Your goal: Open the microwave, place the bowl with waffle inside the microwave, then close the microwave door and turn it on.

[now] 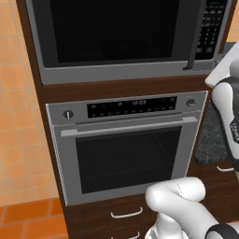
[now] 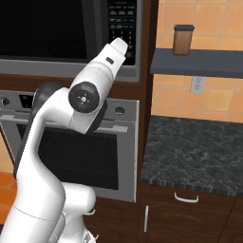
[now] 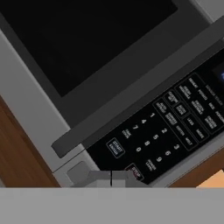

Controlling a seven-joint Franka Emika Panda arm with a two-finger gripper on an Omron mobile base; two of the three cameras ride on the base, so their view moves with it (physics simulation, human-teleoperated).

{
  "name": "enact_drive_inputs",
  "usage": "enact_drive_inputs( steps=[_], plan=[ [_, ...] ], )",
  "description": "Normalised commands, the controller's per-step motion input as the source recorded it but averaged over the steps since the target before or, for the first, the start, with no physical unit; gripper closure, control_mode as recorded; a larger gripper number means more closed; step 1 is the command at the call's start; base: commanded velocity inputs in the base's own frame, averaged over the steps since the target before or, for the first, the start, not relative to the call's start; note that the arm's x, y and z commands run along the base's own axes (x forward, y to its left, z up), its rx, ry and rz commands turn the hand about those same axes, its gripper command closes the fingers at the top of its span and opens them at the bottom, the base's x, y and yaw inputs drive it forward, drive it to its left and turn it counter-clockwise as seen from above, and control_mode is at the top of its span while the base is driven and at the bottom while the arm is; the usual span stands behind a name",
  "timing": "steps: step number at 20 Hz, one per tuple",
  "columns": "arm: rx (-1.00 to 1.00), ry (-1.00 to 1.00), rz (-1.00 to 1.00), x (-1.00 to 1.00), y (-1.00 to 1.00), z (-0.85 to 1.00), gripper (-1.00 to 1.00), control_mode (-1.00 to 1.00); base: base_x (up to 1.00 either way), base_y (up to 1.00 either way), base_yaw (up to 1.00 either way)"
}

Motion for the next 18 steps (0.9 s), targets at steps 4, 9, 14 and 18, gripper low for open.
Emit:
enact_drive_inputs(
  steps=[4, 9, 14, 18],
  plan=[
    [-0.02, 0.0, 0.0, 0.08, 0.03, 0.0, 1.0, -1.0, 0.0, 0.0, 0.0],
    [-0.03, 0.0, -0.01, 0.16, 0.0, 0.0, 1.0, -1.0, 0.0, 0.0, 0.0],
    [-0.03, 0.0, 0.0, 0.23, 0.0, 0.0, 1.0, -1.0, 0.0, 0.0, 0.0],
    [-0.03, 0.0, 0.0, 0.3, -0.01, 0.0, 1.0, -1.0, 0.0, 0.0, 0.0]
  ],
)
